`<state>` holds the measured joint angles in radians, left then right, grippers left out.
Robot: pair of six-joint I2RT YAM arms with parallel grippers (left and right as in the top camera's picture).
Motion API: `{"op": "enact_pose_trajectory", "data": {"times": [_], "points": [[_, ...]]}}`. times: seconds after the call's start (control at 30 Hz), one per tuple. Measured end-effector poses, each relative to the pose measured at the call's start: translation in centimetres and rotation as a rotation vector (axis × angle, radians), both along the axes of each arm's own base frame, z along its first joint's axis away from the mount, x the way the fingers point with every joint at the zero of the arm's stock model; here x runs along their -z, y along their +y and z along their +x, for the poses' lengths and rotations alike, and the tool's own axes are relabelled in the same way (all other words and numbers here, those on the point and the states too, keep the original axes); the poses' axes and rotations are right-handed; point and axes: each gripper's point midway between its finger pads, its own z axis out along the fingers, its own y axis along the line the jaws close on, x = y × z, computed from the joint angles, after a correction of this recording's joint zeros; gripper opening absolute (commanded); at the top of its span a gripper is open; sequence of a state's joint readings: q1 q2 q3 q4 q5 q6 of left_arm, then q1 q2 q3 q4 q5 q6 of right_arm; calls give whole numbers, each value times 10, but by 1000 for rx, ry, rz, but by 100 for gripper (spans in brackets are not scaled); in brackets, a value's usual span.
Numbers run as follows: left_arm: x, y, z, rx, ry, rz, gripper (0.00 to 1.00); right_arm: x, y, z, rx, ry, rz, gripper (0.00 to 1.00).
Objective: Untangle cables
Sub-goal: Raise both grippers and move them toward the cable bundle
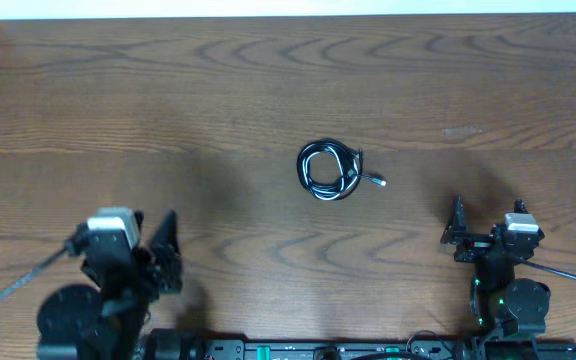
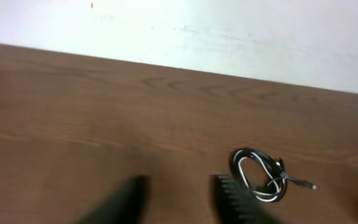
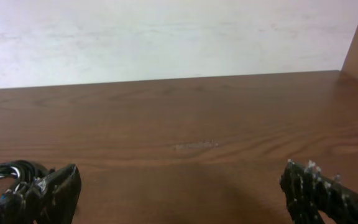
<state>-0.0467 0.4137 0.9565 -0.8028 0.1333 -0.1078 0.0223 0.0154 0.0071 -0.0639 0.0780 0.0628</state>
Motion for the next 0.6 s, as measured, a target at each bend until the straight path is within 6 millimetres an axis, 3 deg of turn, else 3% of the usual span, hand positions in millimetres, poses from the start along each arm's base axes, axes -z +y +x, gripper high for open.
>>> {"op": "enact_pose_trajectory", "data": {"times": [0.03,0.1,0.17,0.37,0.6], "points": [[-4,0,5,0,11,-1,76,0,0,0,0,0,0,99],[-9,-1,16,2,25,4,84,0,0,0,0,0,0,99],[-10,-1,29,1,45,3,100,0,0,0,0,0,0,99],[11,-3,57,4,156,8,99,0,0,0,0,0,0,99],[19,-4,64,5,189,11,98,0,0,0,0,0,0,99]]}}
